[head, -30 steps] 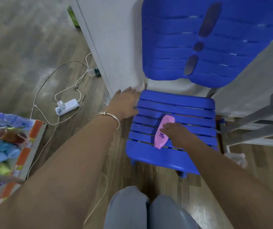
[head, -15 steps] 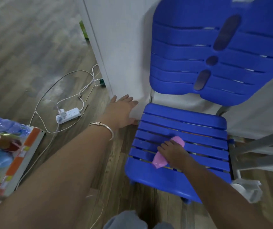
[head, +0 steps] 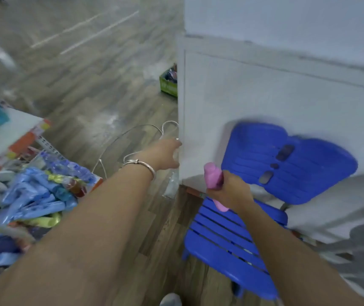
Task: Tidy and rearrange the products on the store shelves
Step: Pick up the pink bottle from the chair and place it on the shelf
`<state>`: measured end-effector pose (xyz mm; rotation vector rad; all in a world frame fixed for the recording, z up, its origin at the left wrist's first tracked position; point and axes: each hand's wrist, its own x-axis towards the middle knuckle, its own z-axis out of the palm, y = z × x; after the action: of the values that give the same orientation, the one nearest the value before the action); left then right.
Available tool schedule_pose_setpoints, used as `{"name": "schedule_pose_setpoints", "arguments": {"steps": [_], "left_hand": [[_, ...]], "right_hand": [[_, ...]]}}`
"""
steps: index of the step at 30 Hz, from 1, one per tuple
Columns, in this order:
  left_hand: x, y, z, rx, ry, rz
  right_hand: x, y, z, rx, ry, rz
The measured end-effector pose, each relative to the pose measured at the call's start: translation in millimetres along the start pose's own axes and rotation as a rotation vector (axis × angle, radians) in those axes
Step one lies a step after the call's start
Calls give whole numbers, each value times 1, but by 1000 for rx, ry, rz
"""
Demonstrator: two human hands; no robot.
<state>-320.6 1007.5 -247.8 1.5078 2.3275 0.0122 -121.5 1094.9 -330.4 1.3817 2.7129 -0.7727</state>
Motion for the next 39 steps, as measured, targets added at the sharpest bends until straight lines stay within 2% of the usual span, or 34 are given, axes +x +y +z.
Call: {"name": "schedule_pose_setpoints", "arguments": {"steps": [8, 13, 18, 21, 29, 39], "left_hand": [[-128, -91, -116, -51, 116, -327], [-198, -158, -147, -47, 172, -516], [-246, -217, -166, -65, 249, -596], [-268, -251, -171, -90, 225, -638], [-292, -325, -180, -162, 270, -737], [-211, -391, -193, -289, 398, -832]], "right_hand": [[-4, -157, -81, 194, 37, -221], [-7, -254, -80, 295, 11, -343], [-3, -347, -63, 264, -9, -441], [-1, -396, -49, 244, -31, -480], [14, -495, -7, 233, -142, -571], [115, -585, 25, 160, -228, -674]]}}
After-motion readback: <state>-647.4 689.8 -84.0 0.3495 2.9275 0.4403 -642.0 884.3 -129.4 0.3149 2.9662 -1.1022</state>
